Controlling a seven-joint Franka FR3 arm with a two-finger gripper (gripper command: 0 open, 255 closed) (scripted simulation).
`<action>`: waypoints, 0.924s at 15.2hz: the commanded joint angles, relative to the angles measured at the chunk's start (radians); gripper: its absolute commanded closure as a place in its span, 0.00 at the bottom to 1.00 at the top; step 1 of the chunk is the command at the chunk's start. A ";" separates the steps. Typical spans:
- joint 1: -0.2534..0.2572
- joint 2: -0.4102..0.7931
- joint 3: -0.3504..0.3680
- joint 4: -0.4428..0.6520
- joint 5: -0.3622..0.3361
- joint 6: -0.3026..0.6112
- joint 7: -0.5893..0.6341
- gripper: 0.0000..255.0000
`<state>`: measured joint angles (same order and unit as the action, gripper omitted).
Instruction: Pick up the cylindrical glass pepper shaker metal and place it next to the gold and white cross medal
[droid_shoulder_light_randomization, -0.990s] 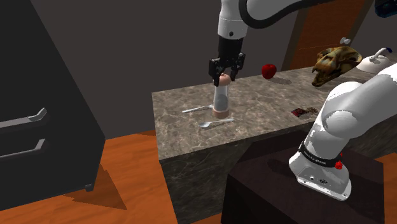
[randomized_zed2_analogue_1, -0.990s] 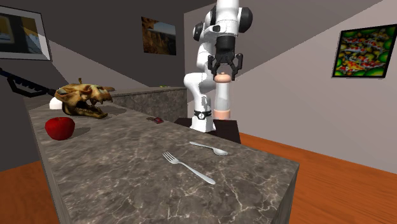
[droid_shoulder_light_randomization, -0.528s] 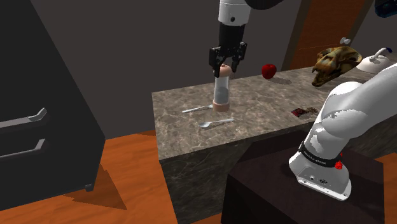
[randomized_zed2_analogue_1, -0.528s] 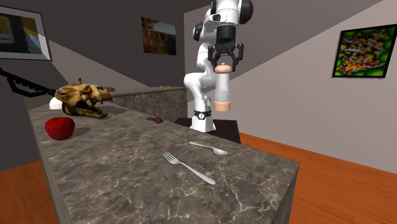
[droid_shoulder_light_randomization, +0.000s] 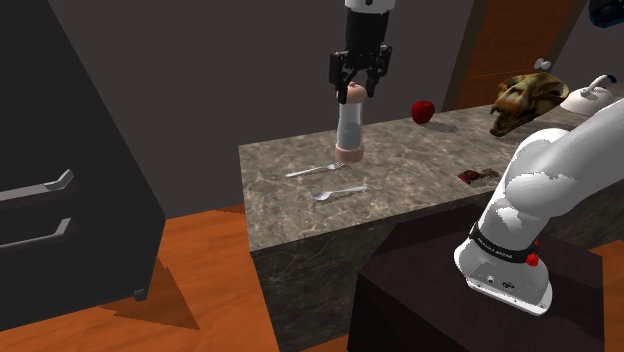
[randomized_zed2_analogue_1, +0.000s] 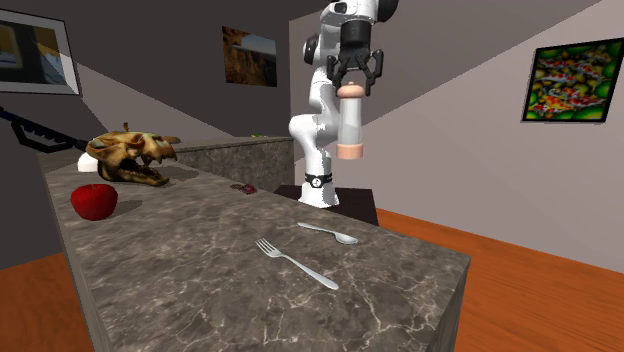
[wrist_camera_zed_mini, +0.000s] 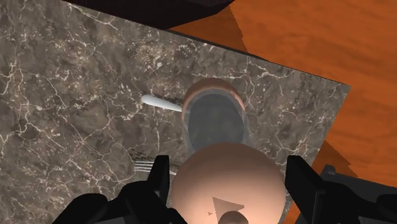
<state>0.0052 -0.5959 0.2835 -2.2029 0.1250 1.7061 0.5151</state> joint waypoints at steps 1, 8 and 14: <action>-0.002 0.010 -0.001 0.036 -0.003 -0.027 0.002 1.00; -0.008 0.035 -0.007 0.151 -0.012 -0.116 0.005 1.00; -0.016 -0.065 -0.087 0.093 -0.030 -0.163 -0.079 1.00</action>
<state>-0.0097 -0.6328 0.2147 -2.0872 0.0987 1.5487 0.4559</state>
